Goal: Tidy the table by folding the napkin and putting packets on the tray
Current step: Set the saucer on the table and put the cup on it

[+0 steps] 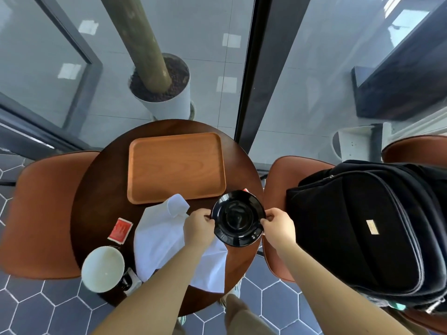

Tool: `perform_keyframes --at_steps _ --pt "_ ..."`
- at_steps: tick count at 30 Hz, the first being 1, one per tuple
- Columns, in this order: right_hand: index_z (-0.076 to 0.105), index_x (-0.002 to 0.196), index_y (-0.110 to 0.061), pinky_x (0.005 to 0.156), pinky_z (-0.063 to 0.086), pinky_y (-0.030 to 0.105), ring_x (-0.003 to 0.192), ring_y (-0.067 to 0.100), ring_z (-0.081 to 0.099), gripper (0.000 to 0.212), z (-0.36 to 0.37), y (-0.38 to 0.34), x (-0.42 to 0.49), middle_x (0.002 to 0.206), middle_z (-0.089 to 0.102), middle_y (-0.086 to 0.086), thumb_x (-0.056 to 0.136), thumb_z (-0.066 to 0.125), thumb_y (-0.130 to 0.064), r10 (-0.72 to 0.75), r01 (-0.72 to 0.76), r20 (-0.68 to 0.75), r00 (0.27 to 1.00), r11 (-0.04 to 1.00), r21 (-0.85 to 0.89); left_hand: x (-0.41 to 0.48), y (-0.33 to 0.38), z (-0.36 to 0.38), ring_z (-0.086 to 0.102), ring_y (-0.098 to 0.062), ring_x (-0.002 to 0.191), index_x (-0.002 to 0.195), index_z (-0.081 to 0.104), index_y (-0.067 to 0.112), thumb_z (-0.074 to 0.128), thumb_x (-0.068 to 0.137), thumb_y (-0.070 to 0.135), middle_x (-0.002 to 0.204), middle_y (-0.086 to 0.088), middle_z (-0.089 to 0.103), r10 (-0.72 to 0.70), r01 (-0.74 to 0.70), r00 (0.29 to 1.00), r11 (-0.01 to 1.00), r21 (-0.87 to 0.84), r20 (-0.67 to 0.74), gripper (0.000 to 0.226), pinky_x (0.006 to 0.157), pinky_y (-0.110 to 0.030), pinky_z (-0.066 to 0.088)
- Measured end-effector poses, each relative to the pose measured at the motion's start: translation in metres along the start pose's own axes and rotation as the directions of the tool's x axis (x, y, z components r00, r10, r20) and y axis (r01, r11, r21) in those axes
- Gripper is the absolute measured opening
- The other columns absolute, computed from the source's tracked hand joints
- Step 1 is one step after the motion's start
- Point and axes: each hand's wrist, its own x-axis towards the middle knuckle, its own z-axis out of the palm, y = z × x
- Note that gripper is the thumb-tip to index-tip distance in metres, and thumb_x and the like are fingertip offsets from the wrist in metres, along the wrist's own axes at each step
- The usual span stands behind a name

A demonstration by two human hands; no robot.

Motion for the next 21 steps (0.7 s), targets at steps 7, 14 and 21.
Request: perform_keyframes --at_steps 7,14,21 --pt "0.071 0.102 -0.016 0.074 0.062 0.041 0.077 0.020 0.070 0.017 -0.003 -0.041 -0.013 0.086 0.072 0.000 0.090 0.063 -0.006 -0.118 0.118 0.035 0.992 0.993 0.000 -0.012 0.004 -0.044 0.062 -0.033 0.069 0.078 0.067 0.016 0.055 0.082 -0.002 0.077 -0.020 0.070 -0.009 0.000 0.999 0.984 -0.176 -0.049 0.022 0.081 -0.057 0.058" --pt "0.072 0.097 -0.018 0.073 0.062 0.041 0.075 0.020 0.071 0.019 0.007 -0.084 -0.035 0.083 0.072 -0.004 0.087 0.062 -0.007 -0.261 0.262 0.100 0.960 0.965 0.001 -0.036 -0.004 -0.094 0.070 -0.041 0.078 0.084 0.076 0.009 0.056 0.081 -0.004 0.079 -0.020 0.071 -0.081 0.031 0.987 0.944 -0.329 -0.139 0.023 0.077 -0.055 0.060" --pt "0.074 0.093 -0.015 0.077 0.059 0.045 0.079 0.027 0.070 0.020 0.039 -0.126 -0.061 0.083 0.073 0.002 0.080 0.060 -0.008 -0.375 0.394 0.210 0.903 0.917 -0.059 -0.058 -0.031 -0.146 0.072 -0.022 0.062 0.084 0.078 0.015 0.057 0.083 -0.002 0.072 -0.011 0.073 -0.180 0.071 0.960 0.896 -0.439 -0.214 0.027 0.050 -0.017 0.054"
